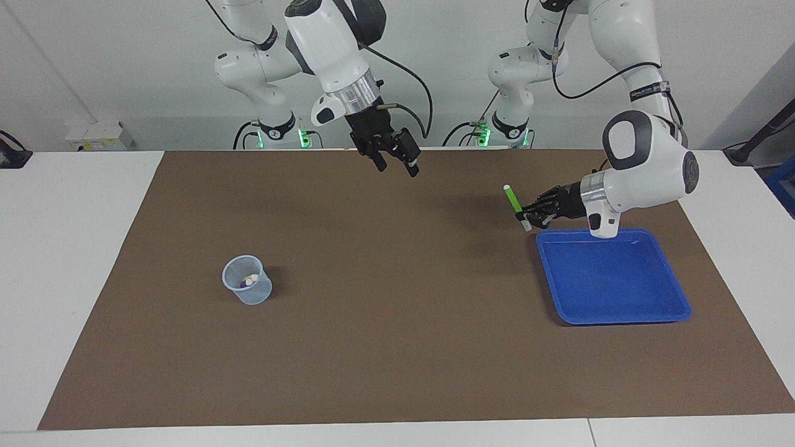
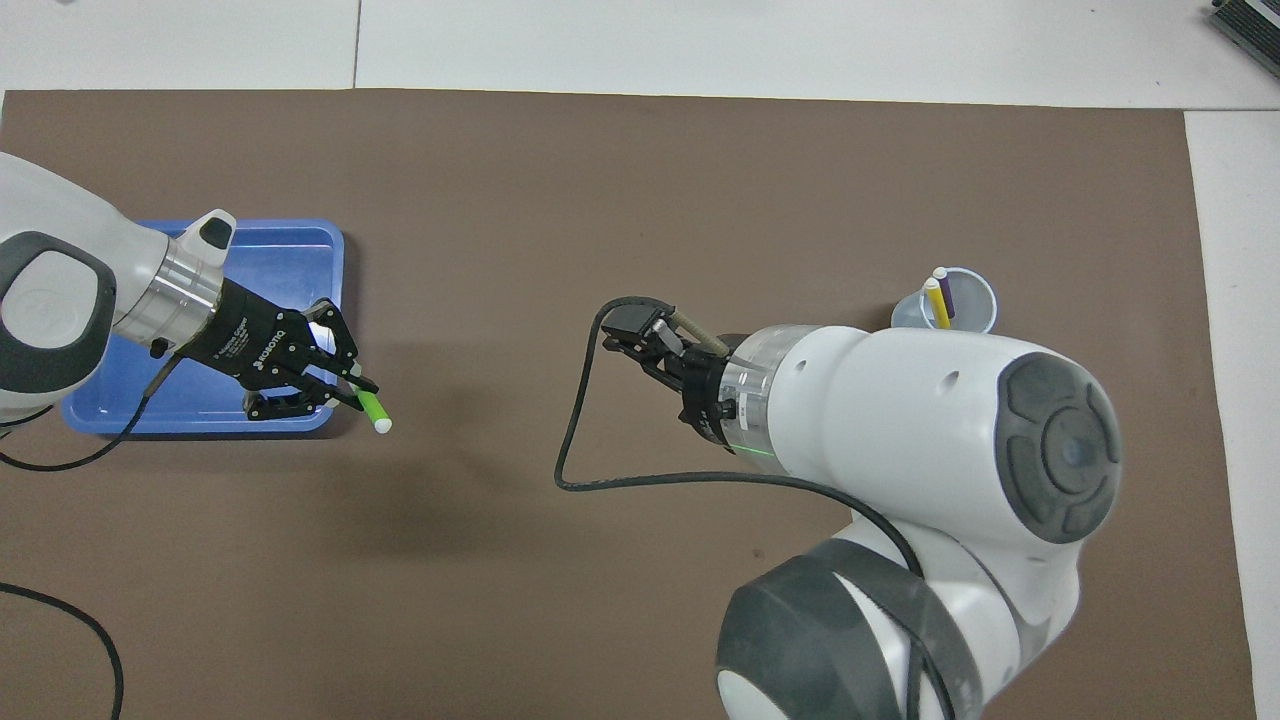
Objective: Transfer and insert pens with both arms
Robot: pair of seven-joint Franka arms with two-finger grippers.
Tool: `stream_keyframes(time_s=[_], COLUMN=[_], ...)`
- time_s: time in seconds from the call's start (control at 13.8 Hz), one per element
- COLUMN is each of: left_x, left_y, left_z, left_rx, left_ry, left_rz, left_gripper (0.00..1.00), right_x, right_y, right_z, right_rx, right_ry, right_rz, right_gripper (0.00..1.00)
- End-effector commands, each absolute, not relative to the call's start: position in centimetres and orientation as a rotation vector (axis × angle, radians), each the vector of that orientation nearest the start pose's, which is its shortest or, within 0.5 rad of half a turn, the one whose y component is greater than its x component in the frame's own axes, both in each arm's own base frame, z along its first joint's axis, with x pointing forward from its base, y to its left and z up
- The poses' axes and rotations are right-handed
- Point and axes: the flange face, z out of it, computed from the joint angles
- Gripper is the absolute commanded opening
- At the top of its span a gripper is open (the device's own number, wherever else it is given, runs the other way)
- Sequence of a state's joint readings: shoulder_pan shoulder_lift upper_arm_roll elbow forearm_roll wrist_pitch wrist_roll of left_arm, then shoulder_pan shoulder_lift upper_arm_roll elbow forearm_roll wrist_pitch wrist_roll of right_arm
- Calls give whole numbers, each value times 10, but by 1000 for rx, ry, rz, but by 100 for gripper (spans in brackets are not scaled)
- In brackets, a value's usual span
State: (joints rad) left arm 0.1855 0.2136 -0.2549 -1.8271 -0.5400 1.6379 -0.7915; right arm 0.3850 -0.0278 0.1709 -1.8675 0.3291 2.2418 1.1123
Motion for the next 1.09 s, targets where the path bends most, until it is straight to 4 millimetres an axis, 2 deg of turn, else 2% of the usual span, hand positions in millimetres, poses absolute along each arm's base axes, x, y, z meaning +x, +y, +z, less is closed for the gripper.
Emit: stream_keyframes(time_s=[0.0,0.15,0.44,0.73,1.02], left_x=[554,555,551,548,547], left_y=[-112,-126,-163,-196,-210], left_z=[423,434,447,458,459], left_rx=[-2954,-2902,-2823,-2767,-2728], left_ry=[-1515,-1644,-1786,-1906,-1956], left_rz=[1077,1104,1123,1175,1169], left_gripper=[0,0,0,0,0], right_x=[496,494,486,488,486], right_y=[321,325,358,359,361], right_z=[562,562,548,546,543], right_rx=[-2431,-2417,-2428,-2481,-2503], right_ry=[979,986,889,773,732], right_rz=[-47,-51,-71,-89,-88], right_gripper=[100,100,99,93,88])
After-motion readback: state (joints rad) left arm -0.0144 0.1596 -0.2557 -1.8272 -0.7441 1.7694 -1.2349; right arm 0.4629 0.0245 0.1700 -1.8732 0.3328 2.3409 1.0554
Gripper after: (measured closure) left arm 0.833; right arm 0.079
